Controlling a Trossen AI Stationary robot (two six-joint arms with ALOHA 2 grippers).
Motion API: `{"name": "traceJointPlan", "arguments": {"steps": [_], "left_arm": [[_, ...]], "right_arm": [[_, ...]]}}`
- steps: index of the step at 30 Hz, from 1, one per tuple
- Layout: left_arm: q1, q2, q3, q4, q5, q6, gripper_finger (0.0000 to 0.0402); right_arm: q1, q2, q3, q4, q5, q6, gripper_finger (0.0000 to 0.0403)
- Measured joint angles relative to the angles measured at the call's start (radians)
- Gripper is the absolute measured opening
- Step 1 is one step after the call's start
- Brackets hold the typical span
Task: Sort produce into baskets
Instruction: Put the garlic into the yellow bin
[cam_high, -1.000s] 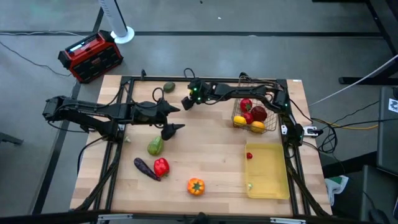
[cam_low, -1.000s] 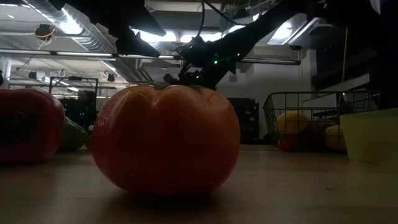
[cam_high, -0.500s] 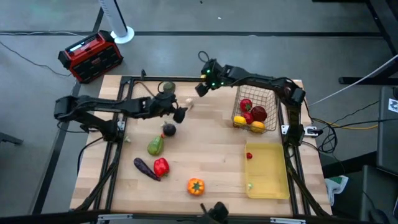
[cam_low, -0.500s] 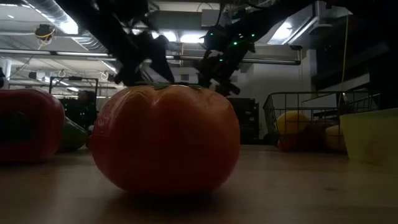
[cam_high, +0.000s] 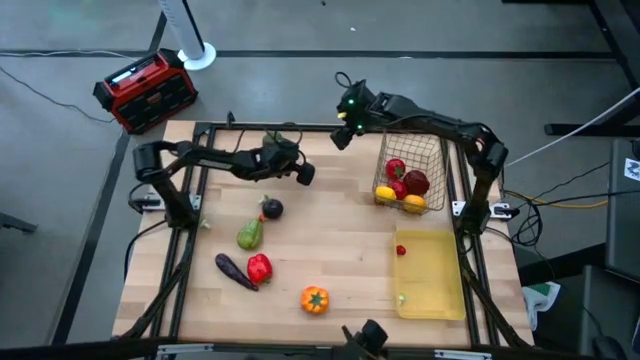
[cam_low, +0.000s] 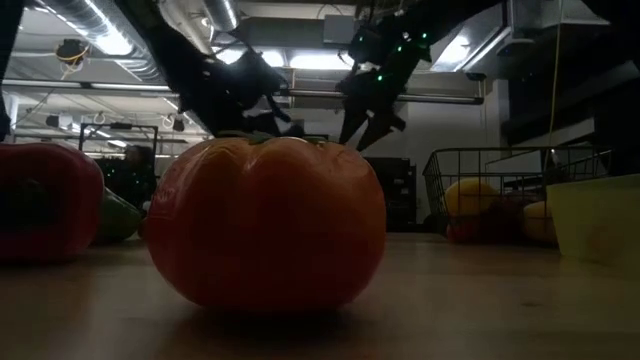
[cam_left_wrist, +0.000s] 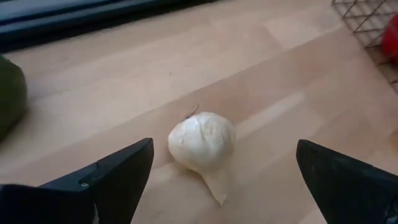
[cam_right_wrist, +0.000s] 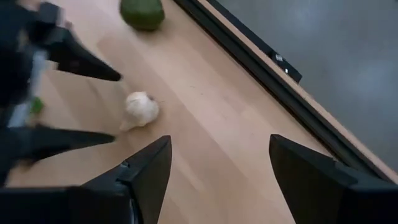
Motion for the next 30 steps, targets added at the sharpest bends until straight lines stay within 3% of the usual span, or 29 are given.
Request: {"name": "traceJointPlan", "arguments": {"steps": [12, 18, 24, 30], "left_arm": [[0.03, 0.113, 0.056, -0.008, -0.001, -0.028, 0.0388], [0.031, 0.147, 0.056, 0.038, -0.001, -0.04, 0.0384], [0.036, 0.145, 0.056, 0.053, -0.002, -0.031, 0.0339], [0.034, 0.144, 0.055, 0.042, 0.008, -0.03, 0.0278]], "right_arm": [[0.005, -0.179, 0.0, -0.171, 0.022, -0.1, 0.0266], [0.041, -0.305, 0.0, -0.241, 0.089, -0.144, 0.0266], [0.132, -0.42, -0.014, -0.328, 0.222, -0.158, 0.0266], [0.244, -0.568, -0.199, -0.337, 0.321, -0.084, 0.0266]]}}
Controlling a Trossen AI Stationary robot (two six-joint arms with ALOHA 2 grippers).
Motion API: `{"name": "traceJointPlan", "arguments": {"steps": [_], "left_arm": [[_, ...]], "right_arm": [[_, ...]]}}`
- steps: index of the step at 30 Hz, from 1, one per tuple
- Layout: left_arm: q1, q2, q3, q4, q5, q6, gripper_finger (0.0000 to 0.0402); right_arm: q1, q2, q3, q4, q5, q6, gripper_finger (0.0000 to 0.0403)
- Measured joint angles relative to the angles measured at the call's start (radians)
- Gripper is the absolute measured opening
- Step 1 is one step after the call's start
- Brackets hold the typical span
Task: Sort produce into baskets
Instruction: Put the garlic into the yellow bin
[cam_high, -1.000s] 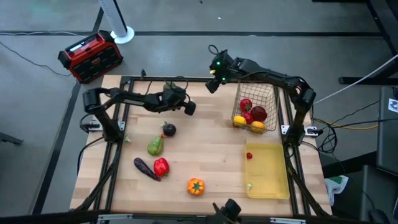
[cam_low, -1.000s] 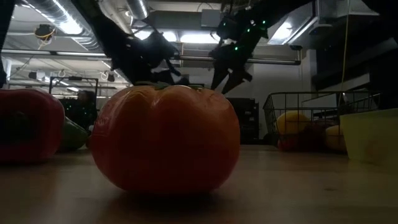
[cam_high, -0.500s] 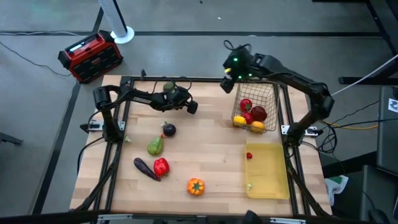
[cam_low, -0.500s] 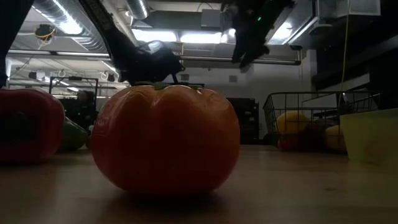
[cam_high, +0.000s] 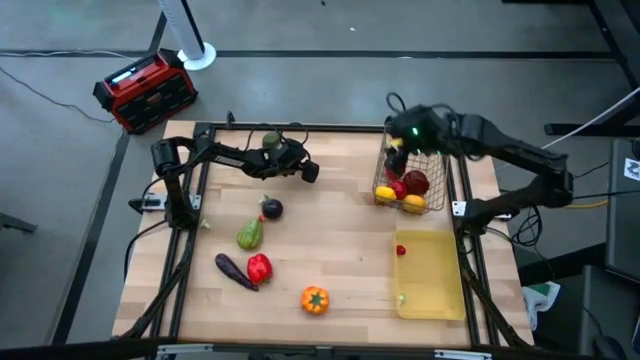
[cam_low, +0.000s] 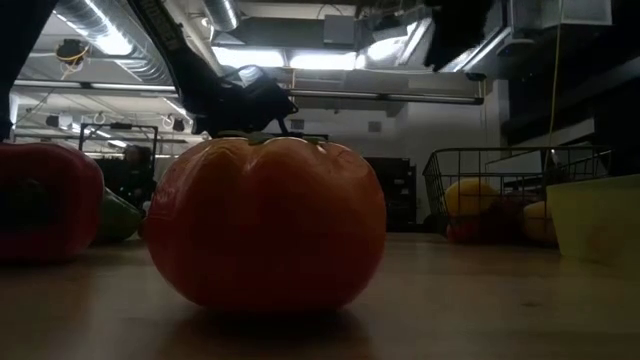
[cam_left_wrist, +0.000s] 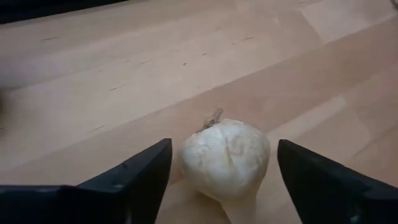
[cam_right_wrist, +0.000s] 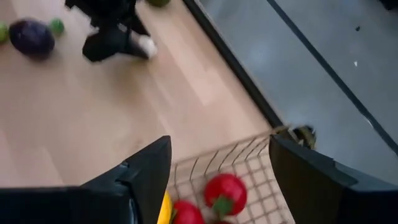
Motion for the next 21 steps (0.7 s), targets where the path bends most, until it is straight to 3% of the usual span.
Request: {"name": "traceJointPlan", "arguments": {"steps": [6, 12, 21], "left_arm": [[0.0, 0.0, 0.0, 0.001, 0.043, -0.015, 0.0223], [0.0, 0.0, 0.0, 0.006, 0.067, -0.016, 0.0179], [-0.02, -0.004, -0.002, 0.133, 0.278, -0.054, 0.0167]], "right_arm": [[0.111, -0.122, -0.248, 0.059, 0.072, 0.144, 0.0266], [0.222, -0.152, -0.443, 0.227, 0.073, 0.198, 0.0266], [0.355, -0.121, -0.598, 0.57, 0.073, 0.188, 0.0266]]}}
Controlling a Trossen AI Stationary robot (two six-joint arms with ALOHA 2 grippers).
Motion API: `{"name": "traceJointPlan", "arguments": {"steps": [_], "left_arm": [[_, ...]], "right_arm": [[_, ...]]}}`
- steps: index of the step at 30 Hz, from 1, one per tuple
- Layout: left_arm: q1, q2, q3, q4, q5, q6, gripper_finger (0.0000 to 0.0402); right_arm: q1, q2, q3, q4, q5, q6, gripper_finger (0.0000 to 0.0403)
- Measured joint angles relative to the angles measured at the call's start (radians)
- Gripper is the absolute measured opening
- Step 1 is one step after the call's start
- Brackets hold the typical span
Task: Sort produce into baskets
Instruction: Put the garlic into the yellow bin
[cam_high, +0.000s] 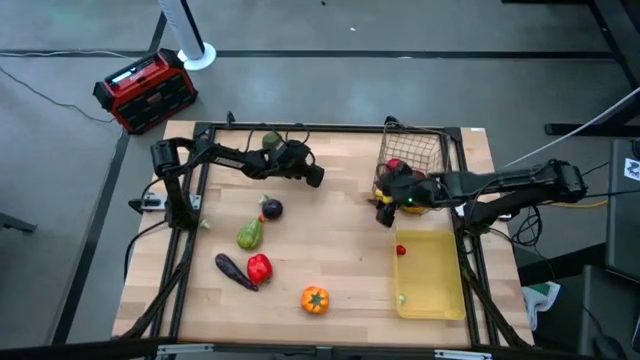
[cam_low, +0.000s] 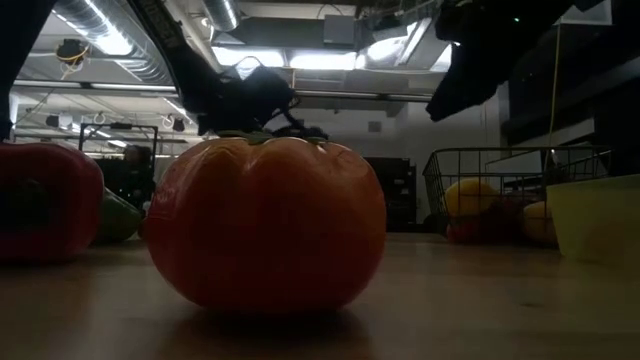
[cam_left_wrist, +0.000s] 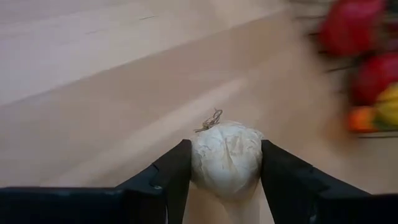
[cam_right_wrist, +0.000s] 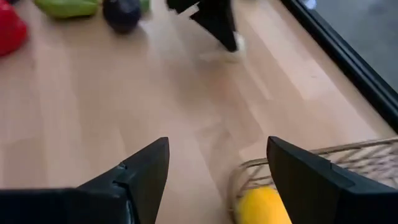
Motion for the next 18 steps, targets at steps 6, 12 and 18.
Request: {"name": "traceJointPlan", "arguments": {"steps": [6, 12, 18], "left_arm": [[-0.047, -0.003, 0.0, 0.188, 0.168, -0.021, 0.017], [-0.113, -0.004, 0.0, 0.37, 0.246, -0.055, 0.017], [-0.183, -0.004, 0.0, 0.469, 0.267, -0.064, 0.017]], "right_arm": [[0.05, 0.0, -0.057, 0.154, 0.001, -0.119, 0.0266], [0.066, 0.0, -0.082, 0.235, 0.001, -0.24, 0.0266], [0.066, 0.0, -0.082, 0.269, 0.0, -0.377, 0.0266]]}}
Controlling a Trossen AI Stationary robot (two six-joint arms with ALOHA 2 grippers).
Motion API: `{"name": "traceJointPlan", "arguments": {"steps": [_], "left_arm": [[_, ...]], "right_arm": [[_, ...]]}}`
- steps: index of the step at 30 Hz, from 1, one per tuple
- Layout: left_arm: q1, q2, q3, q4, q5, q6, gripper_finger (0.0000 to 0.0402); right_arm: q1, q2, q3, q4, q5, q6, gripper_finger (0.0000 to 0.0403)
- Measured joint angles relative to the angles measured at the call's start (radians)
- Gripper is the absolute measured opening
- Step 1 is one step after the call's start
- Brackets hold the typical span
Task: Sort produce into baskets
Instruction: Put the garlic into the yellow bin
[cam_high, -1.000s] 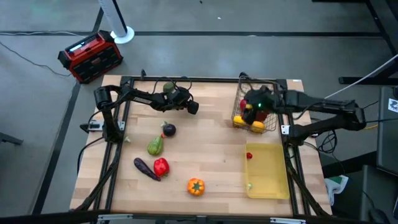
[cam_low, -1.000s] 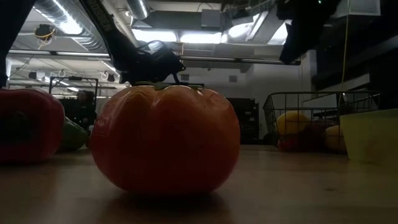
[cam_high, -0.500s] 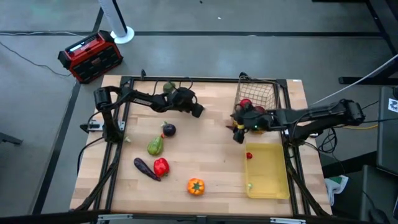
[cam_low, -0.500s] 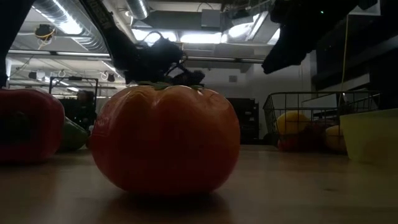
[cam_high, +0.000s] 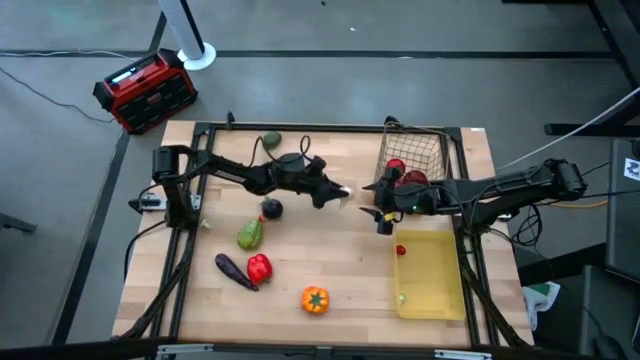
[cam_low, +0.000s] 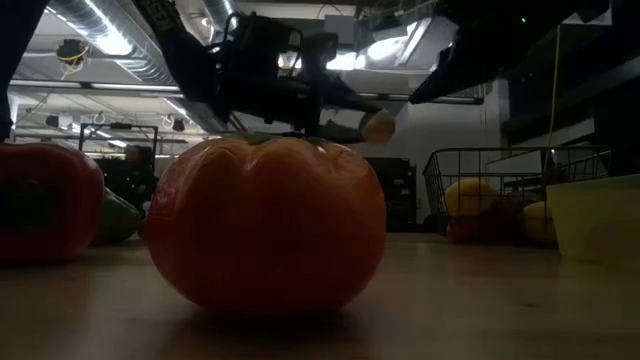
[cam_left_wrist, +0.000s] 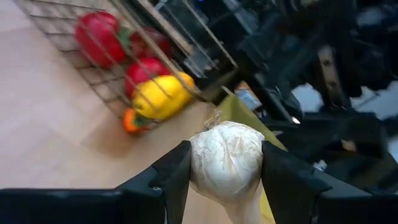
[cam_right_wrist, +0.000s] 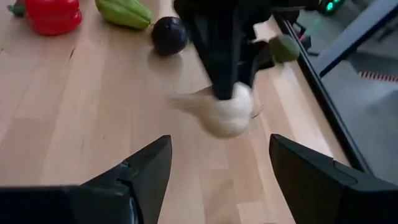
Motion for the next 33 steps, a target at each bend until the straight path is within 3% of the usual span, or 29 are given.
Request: {"name": "traceJointPlan", "arguments": {"steps": [12, 33], "left_arm": [[-0.093, 0.0, 0.0, 0.11, -0.002, -0.034, 0.017], [-0.125, 0.0, 0.001, 0.208, -0.008, -0.109, 0.017]], "right_arm": [[-0.001, 0.0, 0.0, 0.116, -0.201, -0.241, 0.0266], [-0.002, 0.009, 0.0, 0.165, -0.269, -0.356, 0.0266]]}}
